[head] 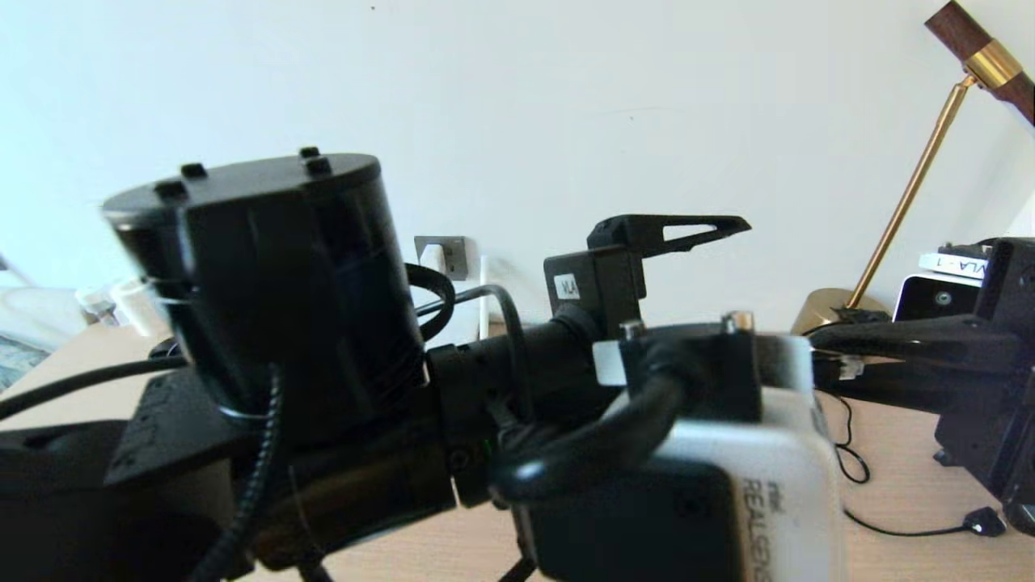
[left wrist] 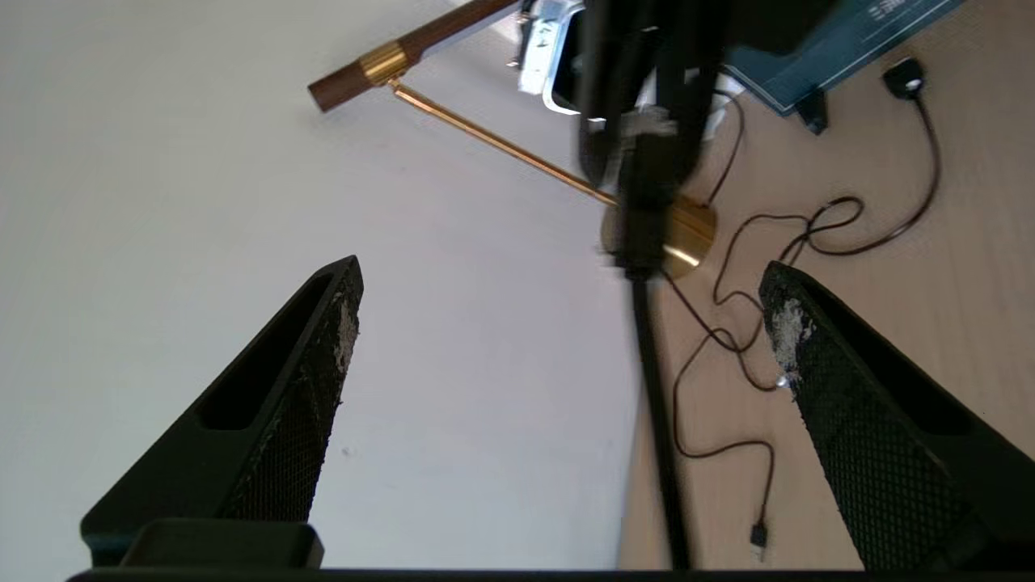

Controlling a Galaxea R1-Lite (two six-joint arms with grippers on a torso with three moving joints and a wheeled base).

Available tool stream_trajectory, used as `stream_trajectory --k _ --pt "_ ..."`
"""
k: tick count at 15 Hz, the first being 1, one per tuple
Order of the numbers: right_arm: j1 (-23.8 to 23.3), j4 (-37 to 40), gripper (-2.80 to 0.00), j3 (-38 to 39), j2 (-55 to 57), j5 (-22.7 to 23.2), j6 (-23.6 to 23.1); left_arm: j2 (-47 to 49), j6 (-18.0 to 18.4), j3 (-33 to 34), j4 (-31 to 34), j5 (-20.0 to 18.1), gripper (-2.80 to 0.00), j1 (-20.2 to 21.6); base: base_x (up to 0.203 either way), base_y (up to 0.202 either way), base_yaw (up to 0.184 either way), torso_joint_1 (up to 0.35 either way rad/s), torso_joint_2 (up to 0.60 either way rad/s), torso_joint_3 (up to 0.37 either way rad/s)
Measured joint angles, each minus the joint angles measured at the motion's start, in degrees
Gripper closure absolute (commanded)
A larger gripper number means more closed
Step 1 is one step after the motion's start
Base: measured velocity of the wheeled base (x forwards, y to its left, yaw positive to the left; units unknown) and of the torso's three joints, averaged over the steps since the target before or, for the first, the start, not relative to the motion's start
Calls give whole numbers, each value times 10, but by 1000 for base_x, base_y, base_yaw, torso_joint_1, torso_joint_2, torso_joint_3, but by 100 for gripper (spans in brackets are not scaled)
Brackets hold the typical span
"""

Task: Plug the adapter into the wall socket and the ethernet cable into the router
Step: Hand it to the other hand

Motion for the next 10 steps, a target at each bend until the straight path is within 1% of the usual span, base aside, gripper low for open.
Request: stream_trajectory --k 3,10 --pt "0 -3 0 7 2 1 -1 15 -1 -14 -7 -2 -280 5 0 0 0 0 0 0" --pt "0 -3 0 9 6 -1 -2 29 -2 -16 -18 -3 -280 15 0 0 0 0 0 0"
